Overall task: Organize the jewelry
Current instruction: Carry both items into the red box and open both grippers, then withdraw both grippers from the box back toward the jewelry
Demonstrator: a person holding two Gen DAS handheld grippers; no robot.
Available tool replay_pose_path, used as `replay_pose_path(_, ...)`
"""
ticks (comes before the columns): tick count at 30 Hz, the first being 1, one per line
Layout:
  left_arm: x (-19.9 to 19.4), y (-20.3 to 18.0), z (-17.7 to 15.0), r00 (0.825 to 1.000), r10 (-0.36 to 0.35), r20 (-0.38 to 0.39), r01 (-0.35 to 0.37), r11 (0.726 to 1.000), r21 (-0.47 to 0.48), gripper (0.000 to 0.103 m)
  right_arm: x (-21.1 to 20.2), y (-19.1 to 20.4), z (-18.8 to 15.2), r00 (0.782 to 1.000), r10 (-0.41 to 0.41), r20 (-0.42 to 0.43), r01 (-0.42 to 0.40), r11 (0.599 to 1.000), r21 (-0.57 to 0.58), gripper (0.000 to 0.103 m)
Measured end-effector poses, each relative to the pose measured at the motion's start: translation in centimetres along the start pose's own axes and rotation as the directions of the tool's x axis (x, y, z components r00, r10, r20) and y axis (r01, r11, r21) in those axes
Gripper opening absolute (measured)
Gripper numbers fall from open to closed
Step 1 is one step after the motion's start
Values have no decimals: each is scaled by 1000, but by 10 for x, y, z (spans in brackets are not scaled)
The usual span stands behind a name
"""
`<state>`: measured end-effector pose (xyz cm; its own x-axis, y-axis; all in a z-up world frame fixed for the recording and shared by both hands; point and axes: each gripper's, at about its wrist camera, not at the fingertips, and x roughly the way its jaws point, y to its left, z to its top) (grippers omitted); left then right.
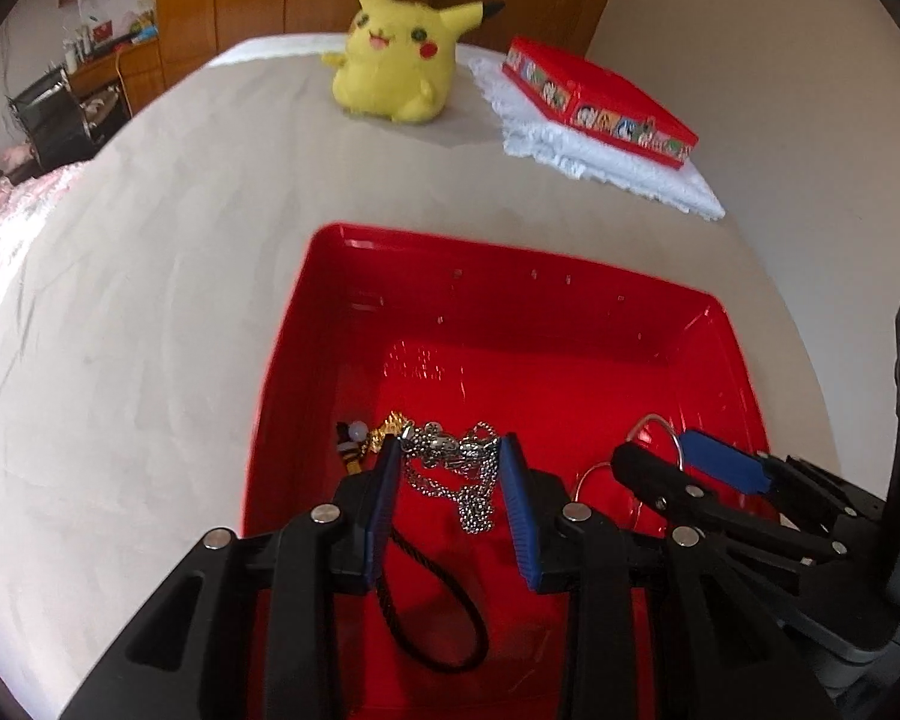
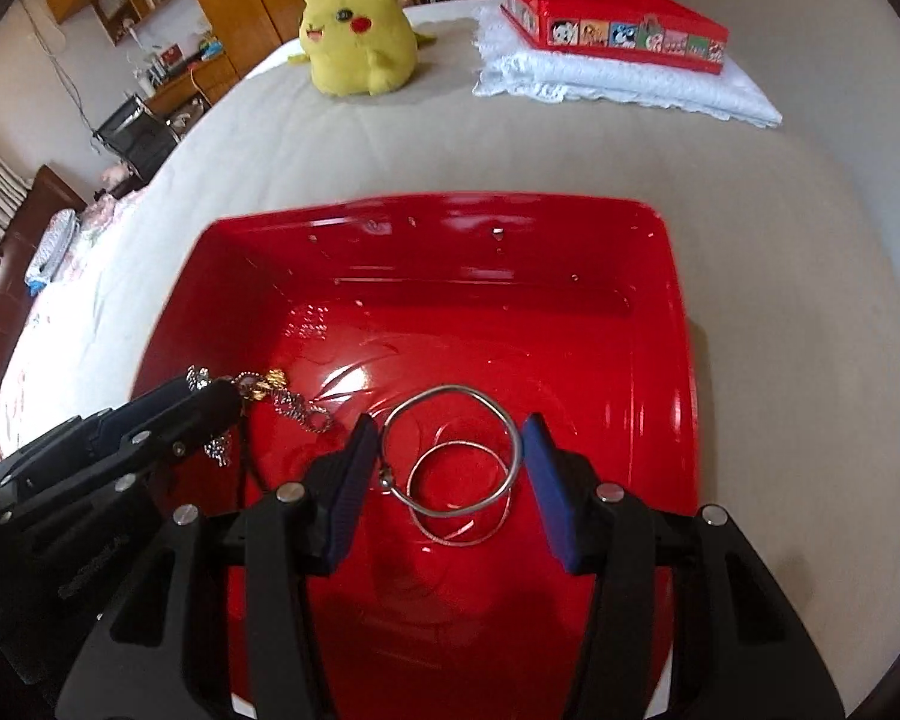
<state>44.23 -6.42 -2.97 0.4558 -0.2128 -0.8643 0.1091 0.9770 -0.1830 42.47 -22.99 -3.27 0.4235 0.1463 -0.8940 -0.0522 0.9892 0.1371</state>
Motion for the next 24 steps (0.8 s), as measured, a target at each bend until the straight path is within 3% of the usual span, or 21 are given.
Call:
replay_pose_path(9,-27,-4,-8,997,-63,43,62,998,25,41,-20,-9,-3,998,21,54,-21,1000,0,57)
replay_pose_path(12,-46,-4,-19,994,-89,55,87,996,34,42,-42,-14,-14,994,70,80,-70,998,1,57)
replay_pose_path(18,-91,0,-73,997,-55,56,51,996,66,43,-94,-25,-62,982,155,105,-153,988,-26,57)
replay_pose_path(24,-119,7,-146,999,15,31,-19,994,109,43,-124,-32,-129,979,195,62,-193,981,-30,57)
